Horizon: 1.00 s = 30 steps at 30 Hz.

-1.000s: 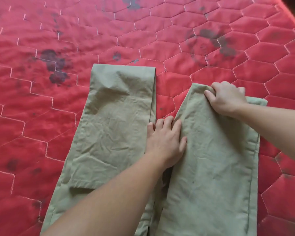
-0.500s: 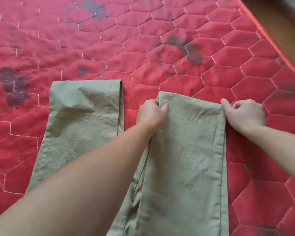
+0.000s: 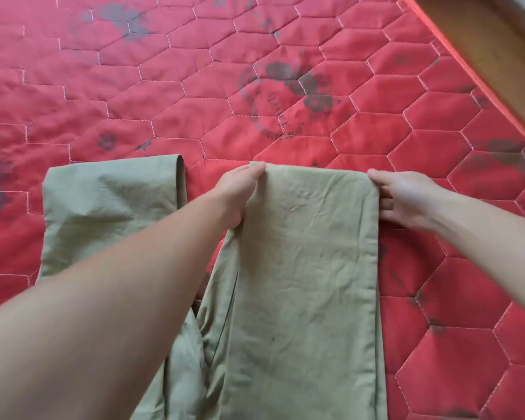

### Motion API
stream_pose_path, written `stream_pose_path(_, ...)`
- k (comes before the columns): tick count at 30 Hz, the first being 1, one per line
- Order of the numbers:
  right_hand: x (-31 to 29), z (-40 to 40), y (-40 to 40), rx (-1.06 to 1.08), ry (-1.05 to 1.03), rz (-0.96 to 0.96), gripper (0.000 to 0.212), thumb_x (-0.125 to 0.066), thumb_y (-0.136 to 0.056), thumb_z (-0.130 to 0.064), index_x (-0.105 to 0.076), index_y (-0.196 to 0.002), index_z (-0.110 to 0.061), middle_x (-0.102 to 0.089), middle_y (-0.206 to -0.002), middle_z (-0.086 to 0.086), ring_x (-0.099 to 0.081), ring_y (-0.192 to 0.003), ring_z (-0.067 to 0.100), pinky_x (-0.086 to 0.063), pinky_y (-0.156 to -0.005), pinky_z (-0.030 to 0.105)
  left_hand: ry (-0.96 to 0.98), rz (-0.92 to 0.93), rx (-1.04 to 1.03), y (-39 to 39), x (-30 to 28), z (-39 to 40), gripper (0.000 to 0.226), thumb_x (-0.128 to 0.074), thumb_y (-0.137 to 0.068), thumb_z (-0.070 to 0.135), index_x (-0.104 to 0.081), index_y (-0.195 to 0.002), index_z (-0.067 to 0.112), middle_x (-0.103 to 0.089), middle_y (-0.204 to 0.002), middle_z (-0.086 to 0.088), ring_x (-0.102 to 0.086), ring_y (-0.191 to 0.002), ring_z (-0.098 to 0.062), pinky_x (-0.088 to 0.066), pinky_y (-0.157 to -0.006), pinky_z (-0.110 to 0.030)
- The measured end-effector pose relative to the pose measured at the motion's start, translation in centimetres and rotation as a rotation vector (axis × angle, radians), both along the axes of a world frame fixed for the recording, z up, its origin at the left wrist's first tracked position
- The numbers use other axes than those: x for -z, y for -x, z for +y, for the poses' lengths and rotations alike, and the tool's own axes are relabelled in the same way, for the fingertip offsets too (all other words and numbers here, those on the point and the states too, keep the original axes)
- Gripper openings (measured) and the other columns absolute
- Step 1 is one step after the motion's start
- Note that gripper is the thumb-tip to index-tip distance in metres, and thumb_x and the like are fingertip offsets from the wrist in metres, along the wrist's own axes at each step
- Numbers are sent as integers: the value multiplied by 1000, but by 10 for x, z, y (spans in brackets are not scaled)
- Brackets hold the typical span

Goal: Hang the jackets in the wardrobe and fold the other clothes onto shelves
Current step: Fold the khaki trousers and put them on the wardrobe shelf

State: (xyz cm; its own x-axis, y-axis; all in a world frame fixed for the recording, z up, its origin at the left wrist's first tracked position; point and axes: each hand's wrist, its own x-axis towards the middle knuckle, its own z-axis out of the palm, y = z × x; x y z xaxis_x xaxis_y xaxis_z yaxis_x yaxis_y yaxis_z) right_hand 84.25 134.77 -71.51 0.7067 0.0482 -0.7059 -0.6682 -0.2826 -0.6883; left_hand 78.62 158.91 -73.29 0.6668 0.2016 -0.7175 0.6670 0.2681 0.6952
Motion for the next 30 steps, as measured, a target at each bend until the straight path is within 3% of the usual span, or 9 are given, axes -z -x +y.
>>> stream_pose_path(4, 5, 1, -5, -108, -37, 133, 10, -62, -91, -22, -65, -99, -19, -70, -90, -1, -66, -79, 15, -53, -70, 33, 51, 72, 372, -2, -6, 13, 16, -68, -87, 12, -69, -103, 11, -74, -93, -6, -72, -75, -17, -59, -65, -29)
stream_pose_path(7, 6, 4, -10, -152, -70, 167, 18, -61, -89, -13, -66, -106, -18, -70, -93, 0, -65, -82, 15, -54, -78, 31, -10, 0, 293, -12, -4, 15, 16, -69, -85, 2, -71, -97, 12, -74, -90, -6, -71, -73, -19, -60, -69, -33)
stream_pose_path(11, 5, 16, -14, -97, 57, 40, 7, -68, -86, -15, -65, -93, -15, -68, -81, 1, -64, -69, 12, -53, -61, 30, -235, -44, 96, -22, 3, 4, 20, -75, -80, 7, -65, -94, 18, -71, -93, -4, -69, -77, -20, -59, -79, -37)
stream_pose_path(13, 2, 13, -14, -235, 383, -152, 20, -75, -80, -30, -61, -81, -15, -67, -80, 5, -66, -67, 18, -57, -63, 34, -531, -77, -6, -18, 5, -5, 37, -76, -78, 15, -59, -109, 23, -64, -97, 3, -64, -81, -14, -51, -77, -25)
stream_pose_path(15, 3, 9, -10, -317, 803, -457, 37, -72, -77, -45, -56, -90, -15, -63, -98, 8, -63, -88, 28, -53, -79, 41, -898, -231, 20, -4, 5, -23, 50, -69, -80, 19, -50, -126, 27, -53, -113, 3, -55, -101, -15, -39, -87, -22)
stream_pose_path(17, 12, 19, 6, -415, 887, -834, 39, -57, -85, -44, -53, -112, -16, -54, -121, 12, -53, -112, 33, -43, -94, 46, -1166, -399, 300, 12, 11, -46, 54, -61, -85, 28, -45, -137, 30, -40, -144, -1, -37, -133, -21, -28, -108, -37)
stream_pose_path(19, 32, 35, 27, -667, 785, -999, 52, -37, -88, -40, -52, -130, -16, -47, -141, 12, -43, -131, 32, -33, -107, 49, -1254, -382, 666, 24, 26, -62, 57, -45, -94, 38, -30, -149, 33, -16, -162, 0, -8, -149, -21, -5, -119, -47)
stream_pose_path(22, 58, 44, 45, -879, 790, -902, 68, -17, -88, -47, -34, -150, -23, -26, -159, 3, -20, -147, 23, -11, -119, 46, -1313, -303, 859, 32, 44, -58, 59, -24, -101, 50, -5, -155, 35, 5, -164, 4, 11, -150, -19, 9, -119, -47)
stream_pose_path(30, 54, 31, 45, -857, 952, -785, 75, -18, -91, -60, -12, -155, -21, -4, -164, 3, -1, -150, 17, 2, -120, 42, -1381, -282, 1054, 55, 21, 6, 64, -25, -99, 54, -2, -155, 33, 5, -164, 5, 10, -150, -16, 8, -120, -47)
